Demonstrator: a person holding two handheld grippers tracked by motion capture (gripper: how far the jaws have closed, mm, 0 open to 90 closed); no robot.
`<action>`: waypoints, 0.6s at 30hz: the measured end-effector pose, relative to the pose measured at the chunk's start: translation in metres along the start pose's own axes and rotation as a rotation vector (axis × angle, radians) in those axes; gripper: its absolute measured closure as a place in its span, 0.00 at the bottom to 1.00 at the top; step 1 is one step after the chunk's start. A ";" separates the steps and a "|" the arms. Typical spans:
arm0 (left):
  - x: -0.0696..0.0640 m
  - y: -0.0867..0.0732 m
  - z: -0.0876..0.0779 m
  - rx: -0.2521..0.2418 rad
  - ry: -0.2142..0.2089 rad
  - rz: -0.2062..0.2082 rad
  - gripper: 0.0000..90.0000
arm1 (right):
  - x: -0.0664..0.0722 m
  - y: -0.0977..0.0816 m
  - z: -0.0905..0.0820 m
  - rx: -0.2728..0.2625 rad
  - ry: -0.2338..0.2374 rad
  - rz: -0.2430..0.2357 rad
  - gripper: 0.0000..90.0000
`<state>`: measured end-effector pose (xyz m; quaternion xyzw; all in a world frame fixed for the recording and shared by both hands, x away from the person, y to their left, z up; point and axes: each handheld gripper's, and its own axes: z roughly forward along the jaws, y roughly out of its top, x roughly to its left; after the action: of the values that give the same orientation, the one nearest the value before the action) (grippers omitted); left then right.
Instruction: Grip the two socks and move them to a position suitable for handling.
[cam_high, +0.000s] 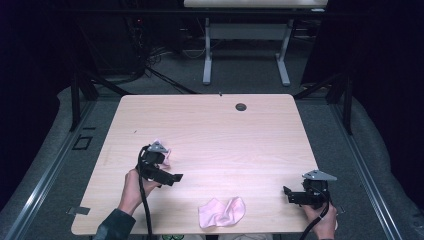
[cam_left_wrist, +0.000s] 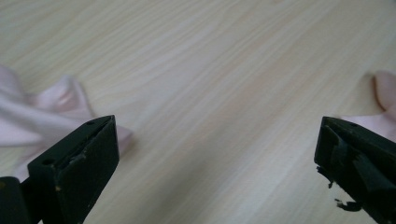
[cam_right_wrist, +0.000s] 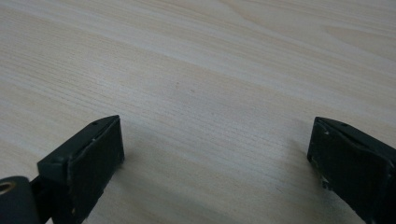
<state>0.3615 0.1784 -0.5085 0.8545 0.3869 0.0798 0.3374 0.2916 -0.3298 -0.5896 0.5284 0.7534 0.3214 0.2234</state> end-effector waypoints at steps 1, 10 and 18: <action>0.005 0.000 0.000 -0.004 -0.003 -0.014 0.00 | 0.000 0.000 0.000 0.000 0.000 0.000 0.03; 0.045 0.010 0.002 0.019 0.108 -0.071 0.00 | 0.000 0.000 0.000 0.001 0.001 0.000 0.03; 0.075 0.014 0.016 0.057 0.141 -0.145 0.20 | 0.000 0.000 0.000 0.001 0.001 0.000 0.03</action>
<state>0.4279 0.2169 -0.5205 0.8258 0.4724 0.1040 0.2898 0.2916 -0.3299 -0.5895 0.5286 0.7536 0.3211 0.2227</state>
